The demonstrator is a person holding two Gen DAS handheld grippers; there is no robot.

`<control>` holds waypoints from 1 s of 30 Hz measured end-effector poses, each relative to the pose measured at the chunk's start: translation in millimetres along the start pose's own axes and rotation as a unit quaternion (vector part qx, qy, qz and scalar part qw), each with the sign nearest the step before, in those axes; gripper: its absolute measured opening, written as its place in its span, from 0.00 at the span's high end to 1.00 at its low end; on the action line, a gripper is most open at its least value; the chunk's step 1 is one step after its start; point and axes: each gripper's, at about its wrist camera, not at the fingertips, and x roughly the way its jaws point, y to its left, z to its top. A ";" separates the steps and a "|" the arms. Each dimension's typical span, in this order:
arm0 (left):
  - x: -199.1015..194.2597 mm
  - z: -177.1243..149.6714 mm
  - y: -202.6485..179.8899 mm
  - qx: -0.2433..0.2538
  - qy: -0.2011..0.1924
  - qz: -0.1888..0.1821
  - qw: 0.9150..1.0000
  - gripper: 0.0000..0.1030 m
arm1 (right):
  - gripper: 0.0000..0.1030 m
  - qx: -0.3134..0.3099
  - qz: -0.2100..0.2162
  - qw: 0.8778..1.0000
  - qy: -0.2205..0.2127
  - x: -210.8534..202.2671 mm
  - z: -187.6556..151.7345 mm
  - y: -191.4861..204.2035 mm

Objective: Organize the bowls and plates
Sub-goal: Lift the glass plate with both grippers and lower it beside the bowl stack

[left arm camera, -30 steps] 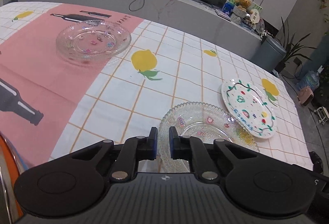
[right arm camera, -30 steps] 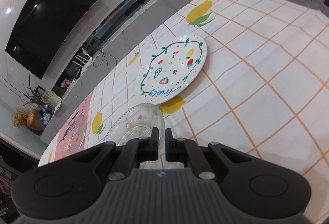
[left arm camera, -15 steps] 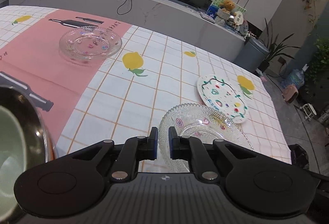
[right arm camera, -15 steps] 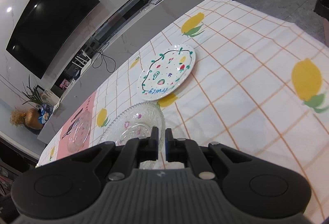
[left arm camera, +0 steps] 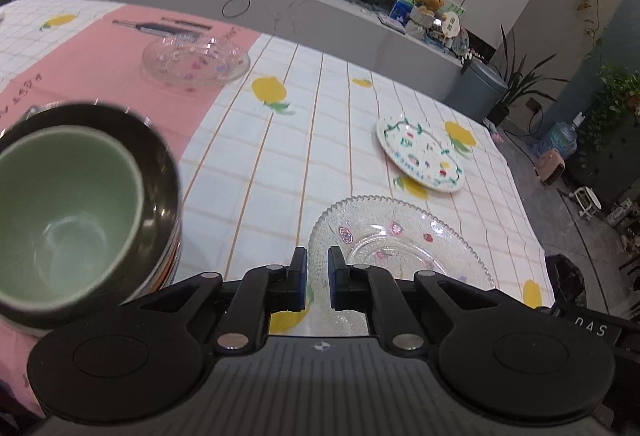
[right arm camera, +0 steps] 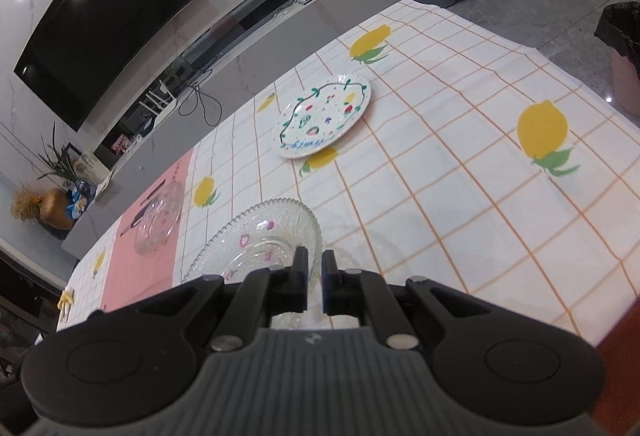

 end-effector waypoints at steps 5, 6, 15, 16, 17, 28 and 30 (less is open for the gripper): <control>-2.1 -9.8 6.1 0.005 0.008 0.001 1.000 0.90 | 0.96 0.013 -0.002 1.000 0.022 3.8 -12.3 -8.6; -1.6 -11.0 7.2 0.005 0.009 0.001 1.000 0.90 | 0.96 0.014 -0.004 1.000 0.026 4.9 -14.9 -9.9; 6.0 -19.4 10.4 0.014 0.025 0.008 1.000 0.90 | 0.95 0.011 -0.022 0.999 0.045 14.2 -29.2 -17.1; 6.2 -20.2 10.1 0.016 0.025 0.008 1.000 0.90 | 0.95 0.009 -0.023 0.999 0.045 14.6 -29.2 -16.9; 6.7 -20.4 10.1 0.017 0.026 0.009 0.999 0.90 | 0.94 0.007 -0.025 0.999 0.045 15.0 -29.8 -16.9; 14.6 -25.1 14.1 0.021 0.047 0.021 0.998 0.91 | 0.94 0.007 -0.029 0.998 0.059 19.3 -35.3 -20.6; 15.4 -25.7 14.5 0.022 0.049 0.023 0.998 0.91 | 0.94 0.007 -0.028 0.998 0.059 19.2 -35.4 -20.7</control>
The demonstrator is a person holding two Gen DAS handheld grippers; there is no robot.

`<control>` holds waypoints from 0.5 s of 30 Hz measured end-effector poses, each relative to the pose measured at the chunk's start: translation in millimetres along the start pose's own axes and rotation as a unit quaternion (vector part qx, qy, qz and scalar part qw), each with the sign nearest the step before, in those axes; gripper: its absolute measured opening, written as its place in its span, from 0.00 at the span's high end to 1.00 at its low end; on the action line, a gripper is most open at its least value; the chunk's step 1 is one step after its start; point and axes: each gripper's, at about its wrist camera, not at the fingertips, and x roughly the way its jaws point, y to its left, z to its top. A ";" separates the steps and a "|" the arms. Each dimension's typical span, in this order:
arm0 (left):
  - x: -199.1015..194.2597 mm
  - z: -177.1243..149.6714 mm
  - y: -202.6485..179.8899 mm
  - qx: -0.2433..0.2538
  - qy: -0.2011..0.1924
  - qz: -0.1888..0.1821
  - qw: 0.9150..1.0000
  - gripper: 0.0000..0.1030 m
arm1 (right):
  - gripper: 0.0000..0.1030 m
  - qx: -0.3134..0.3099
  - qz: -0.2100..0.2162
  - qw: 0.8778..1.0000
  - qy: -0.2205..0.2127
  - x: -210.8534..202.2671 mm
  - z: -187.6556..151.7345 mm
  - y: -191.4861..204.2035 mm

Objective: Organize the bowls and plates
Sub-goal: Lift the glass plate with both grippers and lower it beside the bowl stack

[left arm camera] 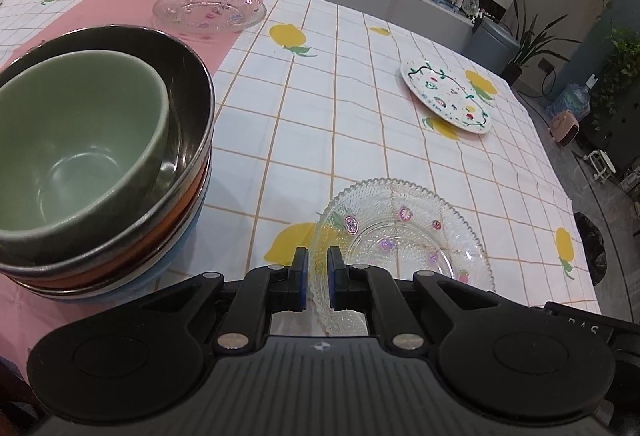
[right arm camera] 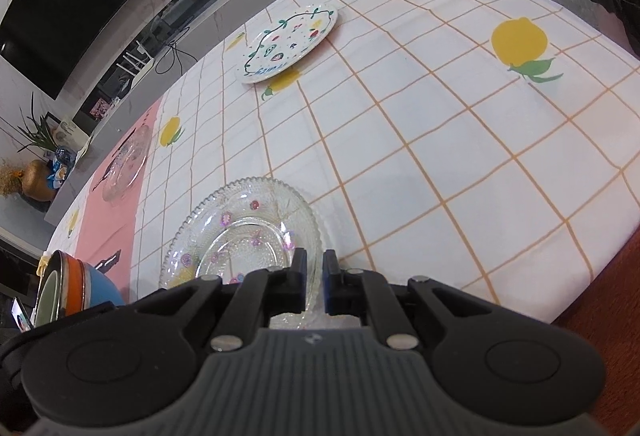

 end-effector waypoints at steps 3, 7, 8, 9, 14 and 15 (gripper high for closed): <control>1.4 0.1 0.6 0.001 0.002 -0.001 1.000 0.90 | 0.93 -0.004 -0.001 1.000 0.001 1.1 -0.6 1.4; 2.1 0.6 2.2 0.001 0.002 -0.004 1.000 0.90 | 0.93 -0.017 -0.009 1.000 -0.004 1.1 -2.5 5.4; 2.0 0.4 2.0 0.002 0.001 -0.005 1.000 0.90 | 0.93 -0.018 -0.009 1.000 -0.005 1.0 -3.2 5.6; 2.3 0.5 2.0 0.002 0.000 -0.006 1.000 0.90 | 0.93 -0.018 -0.010 1.000 -0.007 1.1 -3.5 5.6; 4.3 1.7 1.0 0.009 -0.001 -0.012 1.000 0.90 | 0.93 -0.018 -0.015 1.000 -0.013 0.7 -3.6 5.8; 4.5 1.8 1.5 0.008 -0.001 -0.014 1.000 0.90 | 0.93 -0.016 -0.015 1.000 -0.013 0.7 -3.2 5.1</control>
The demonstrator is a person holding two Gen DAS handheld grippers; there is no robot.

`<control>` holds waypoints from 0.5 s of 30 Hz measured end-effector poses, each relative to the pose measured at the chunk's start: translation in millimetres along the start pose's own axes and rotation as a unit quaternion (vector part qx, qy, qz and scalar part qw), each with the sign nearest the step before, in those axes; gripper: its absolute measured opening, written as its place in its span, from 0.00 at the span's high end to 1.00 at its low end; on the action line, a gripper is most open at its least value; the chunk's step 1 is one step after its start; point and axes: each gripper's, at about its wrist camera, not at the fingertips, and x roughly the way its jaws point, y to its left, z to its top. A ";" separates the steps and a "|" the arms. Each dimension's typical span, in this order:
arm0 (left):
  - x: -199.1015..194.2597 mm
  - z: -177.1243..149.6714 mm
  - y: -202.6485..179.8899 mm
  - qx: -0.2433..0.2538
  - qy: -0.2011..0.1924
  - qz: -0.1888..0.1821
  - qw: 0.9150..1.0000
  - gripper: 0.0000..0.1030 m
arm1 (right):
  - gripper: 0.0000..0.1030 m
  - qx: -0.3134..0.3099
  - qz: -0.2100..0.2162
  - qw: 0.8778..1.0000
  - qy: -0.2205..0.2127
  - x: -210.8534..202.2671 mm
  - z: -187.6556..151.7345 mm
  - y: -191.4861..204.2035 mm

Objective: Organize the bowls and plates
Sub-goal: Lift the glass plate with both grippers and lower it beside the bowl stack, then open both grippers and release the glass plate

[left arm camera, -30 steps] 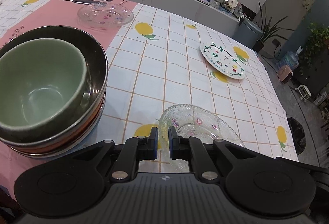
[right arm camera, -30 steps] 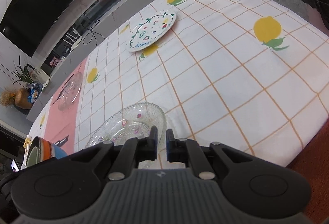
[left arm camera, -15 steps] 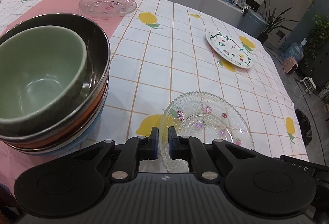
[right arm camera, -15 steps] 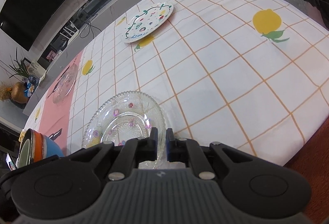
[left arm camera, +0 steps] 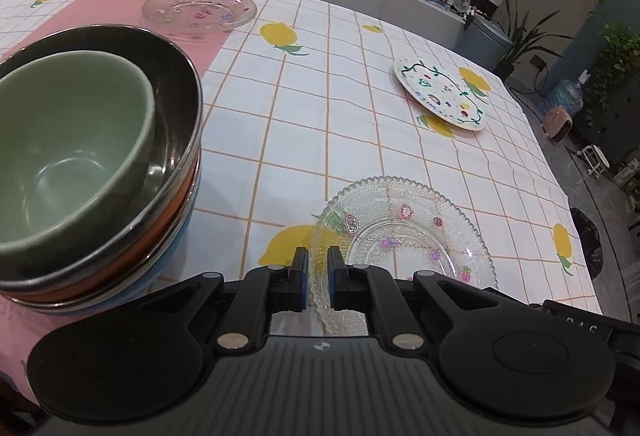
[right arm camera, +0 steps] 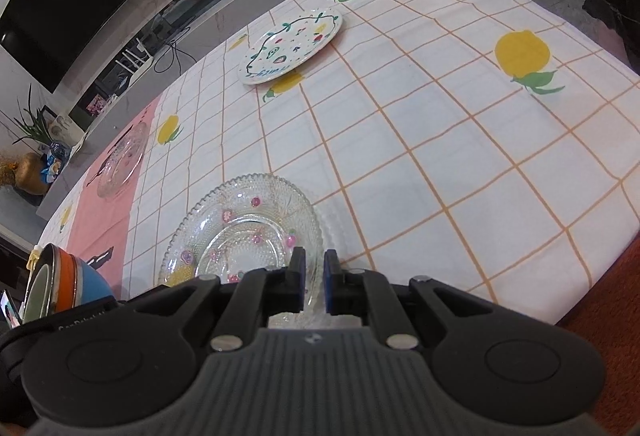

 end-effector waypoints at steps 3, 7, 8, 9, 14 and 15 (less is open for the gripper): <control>-0.6 0.5 0.7 -0.001 0.001 -0.005 1.000 0.88 | 0.91 0.002 0.004 1.000 0.001 0.0 0.3 -0.2; -9.9 0.9 -5.6 0.017 -0.021 -0.009 1.000 0.62 | 0.76 -0.014 -0.007 1.000 -0.007 -2.9 0.1 5.8; -14.4 0.9 -8.6 0.026 -0.033 -0.009 0.999 0.59 | 0.71 -0.020 -0.009 1.000 -0.015 -5.5 -0.1 8.3; -18.6 1.2 -11.3 0.035 -0.042 -0.008 0.998 0.58 | 0.67 -0.027 -0.014 0.999 -0.025 -8.1 -0.1 11.4; -39.7 13.8 -19.9 0.059 -0.056 -0.018 0.997 0.56 | 0.59 -0.060 -0.030 0.996 -0.065 -24.0 3.6 28.1; -42.7 18.0 -22.4 0.067 -0.051 -0.015 0.996 0.56 | 0.56 -0.065 -0.029 0.995 -0.070 -27.4 5.1 32.1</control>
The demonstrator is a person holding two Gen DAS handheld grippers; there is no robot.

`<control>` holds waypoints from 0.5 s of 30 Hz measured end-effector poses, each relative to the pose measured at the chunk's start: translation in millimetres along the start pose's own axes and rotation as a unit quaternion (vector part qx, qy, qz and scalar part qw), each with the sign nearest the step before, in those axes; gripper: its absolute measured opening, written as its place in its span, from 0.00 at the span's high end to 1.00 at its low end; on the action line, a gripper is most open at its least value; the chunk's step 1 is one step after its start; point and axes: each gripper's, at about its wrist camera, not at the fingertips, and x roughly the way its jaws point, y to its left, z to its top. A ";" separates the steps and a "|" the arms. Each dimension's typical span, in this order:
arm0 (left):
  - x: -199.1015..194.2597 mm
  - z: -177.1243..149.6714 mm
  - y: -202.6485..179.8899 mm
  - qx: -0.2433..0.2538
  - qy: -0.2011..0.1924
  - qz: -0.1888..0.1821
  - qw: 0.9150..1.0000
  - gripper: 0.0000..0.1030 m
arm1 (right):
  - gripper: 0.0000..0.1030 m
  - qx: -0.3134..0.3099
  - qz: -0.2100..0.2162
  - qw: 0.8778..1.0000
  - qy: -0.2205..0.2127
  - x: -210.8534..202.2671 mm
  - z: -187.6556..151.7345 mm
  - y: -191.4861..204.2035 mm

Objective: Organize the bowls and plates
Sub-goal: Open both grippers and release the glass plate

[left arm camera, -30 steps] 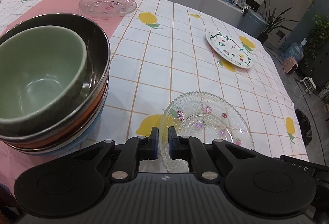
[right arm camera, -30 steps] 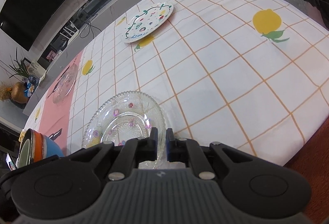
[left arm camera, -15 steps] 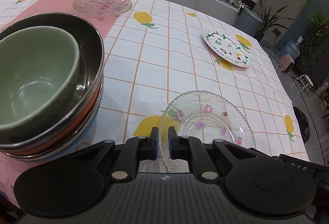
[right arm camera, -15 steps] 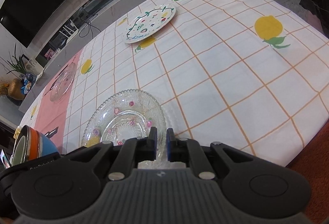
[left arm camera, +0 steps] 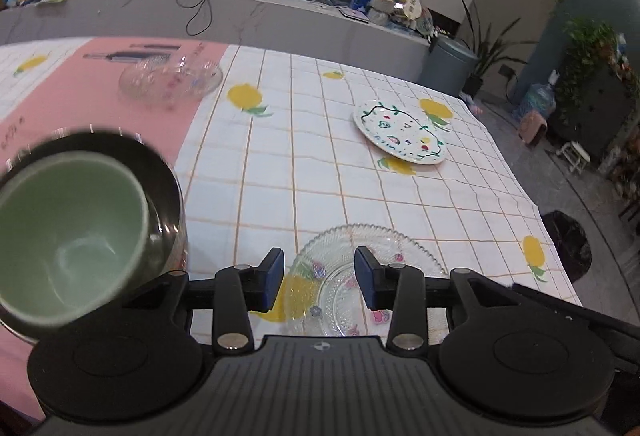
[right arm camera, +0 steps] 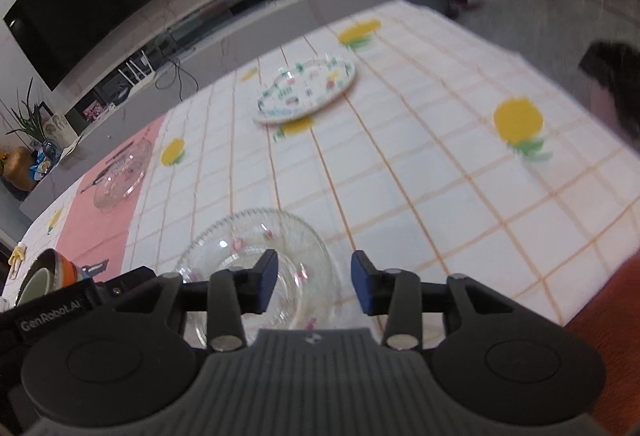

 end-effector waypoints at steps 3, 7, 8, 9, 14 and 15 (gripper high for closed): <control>-12.3 12.9 -0.5 0.015 0.012 -0.017 1.000 0.56 | 0.53 -0.010 -0.001 1.000 0.000 -5.6 8.6 11.5; -29.2 30.1 7.4 0.014 0.008 -0.048 0.999 0.56 | 0.50 -0.015 0.008 1.000 0.009 -8.4 20.7 26.3; -32.9 34.4 9.9 0.015 0.006 -0.047 0.999 0.56 | 0.48 -0.015 0.015 1.000 0.012 -8.7 23.7 30.9; -36.2 40.2 13.6 0.015 0.003 -0.047 0.999 0.56 | 0.47 -0.017 0.021 0.999 0.017 -8.6 27.1 36.1; -49.0 67.2 36.5 0.024 -0.004 -0.049 0.999 0.56 | 0.41 -0.053 0.042 0.997 0.032 -7.0 38.8 69.6; -50.5 72.2 41.6 0.029 -0.005 -0.044 0.999 0.56 | 0.40 -0.060 0.046 0.996 0.036 -5.5 41.6 76.9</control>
